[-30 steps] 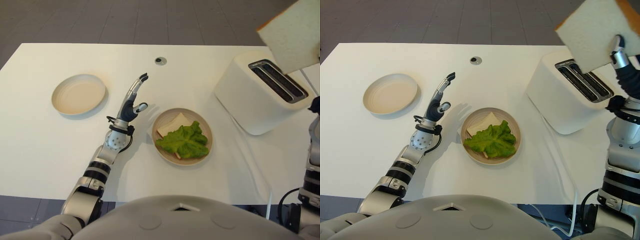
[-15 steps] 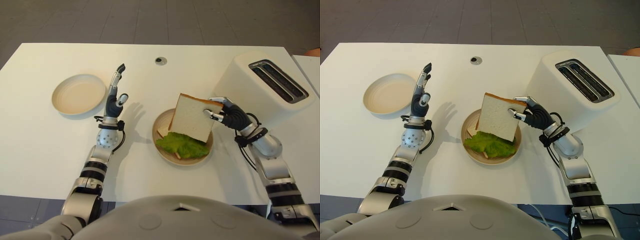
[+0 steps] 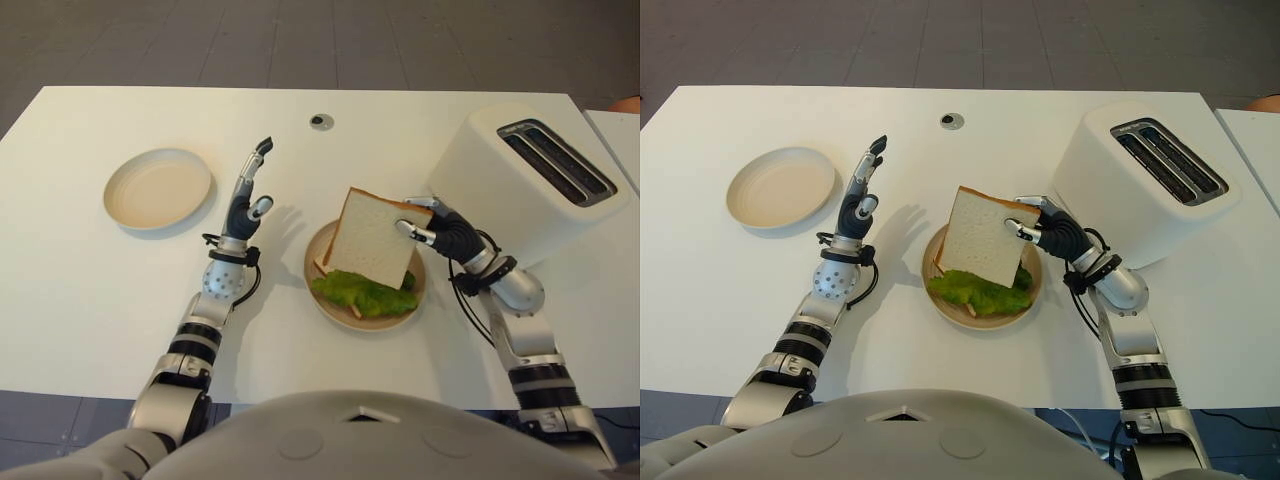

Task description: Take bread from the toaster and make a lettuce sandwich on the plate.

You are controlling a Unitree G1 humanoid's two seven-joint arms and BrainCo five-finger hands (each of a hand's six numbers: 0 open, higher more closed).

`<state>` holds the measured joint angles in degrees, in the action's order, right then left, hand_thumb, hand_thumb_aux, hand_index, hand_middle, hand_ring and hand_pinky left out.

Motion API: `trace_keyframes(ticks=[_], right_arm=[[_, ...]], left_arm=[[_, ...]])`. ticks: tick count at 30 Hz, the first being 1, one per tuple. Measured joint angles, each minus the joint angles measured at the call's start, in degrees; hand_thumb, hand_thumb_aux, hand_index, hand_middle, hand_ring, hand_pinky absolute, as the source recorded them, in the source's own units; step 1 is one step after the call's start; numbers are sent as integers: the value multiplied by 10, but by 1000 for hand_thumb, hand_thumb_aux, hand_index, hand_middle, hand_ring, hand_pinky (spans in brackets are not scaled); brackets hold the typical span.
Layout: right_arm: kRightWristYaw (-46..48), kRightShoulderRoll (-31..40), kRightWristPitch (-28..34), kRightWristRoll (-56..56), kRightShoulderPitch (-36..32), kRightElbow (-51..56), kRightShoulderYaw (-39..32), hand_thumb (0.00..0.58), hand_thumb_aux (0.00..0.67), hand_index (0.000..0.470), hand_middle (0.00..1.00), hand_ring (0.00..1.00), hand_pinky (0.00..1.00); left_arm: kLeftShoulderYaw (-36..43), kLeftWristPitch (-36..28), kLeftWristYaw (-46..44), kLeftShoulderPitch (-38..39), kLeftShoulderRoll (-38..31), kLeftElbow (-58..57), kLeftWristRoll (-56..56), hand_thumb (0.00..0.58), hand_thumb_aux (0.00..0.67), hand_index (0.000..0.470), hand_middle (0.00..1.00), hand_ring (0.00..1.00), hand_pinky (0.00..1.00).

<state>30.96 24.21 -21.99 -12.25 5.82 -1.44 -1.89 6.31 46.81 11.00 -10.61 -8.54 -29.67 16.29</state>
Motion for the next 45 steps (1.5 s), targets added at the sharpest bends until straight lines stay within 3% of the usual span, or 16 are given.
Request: trace_keyframes(ticks=[8, 13, 21, 28, 33, 36, 41, 45], right_arm=[[34, 22, -26, 34, -5, 52, 1, 580, 670, 470, 1000, 1000, 1000], [96, 36, -21, -24, -33, 68, 20, 580, 670, 470, 1000, 1000, 1000], [197, 47, 42, -104, -100, 112, 41, 580, 670, 470, 1000, 1000, 1000], [251, 51, 12, 9, -166, 218, -41, 580, 670, 470, 1000, 1000, 1000], [211, 30, -33, 87, -234, 288, -82, 580, 670, 470, 1000, 1000, 1000], [173, 19, -53, 113, -242, 311, -91, 580, 670, 470, 1000, 1000, 1000], [151, 17, -65, 124, -246, 327, -94, 580, 670, 470, 1000, 1000, 1000], [153, 17, -73, 124, -249, 327, -100, 580, 670, 470, 1000, 1000, 1000]], left_arm=[[11, 18, -19, -4, 0, -9, 4, 0, 0, 0, 0, 0, 0], [24, 31, -27, -5, -4, -10, 13, 0, 0, 0, 0, 0, 0], [44, 65, -46, -9, -12, -14, 22, 0, 0, 0, 0, 0, 0], [55, 100, -85, -7, -28, -9, 20, 0, 0, 0, 0, 0, 0], [63, 116, -105, -2, -34, 15, 17, 0, 0, 0, 0, 0, 0], [74, 122, -133, 19, -52, 65, -3, 0, 0, 0, 0, 0, 0], [181, 109, -271, 98, -132, 183, -27, 0, 0, 0, 0, 0, 0], [236, 92, -327, 97, -161, 168, 33, 0, 0, 0, 0, 0, 0]])
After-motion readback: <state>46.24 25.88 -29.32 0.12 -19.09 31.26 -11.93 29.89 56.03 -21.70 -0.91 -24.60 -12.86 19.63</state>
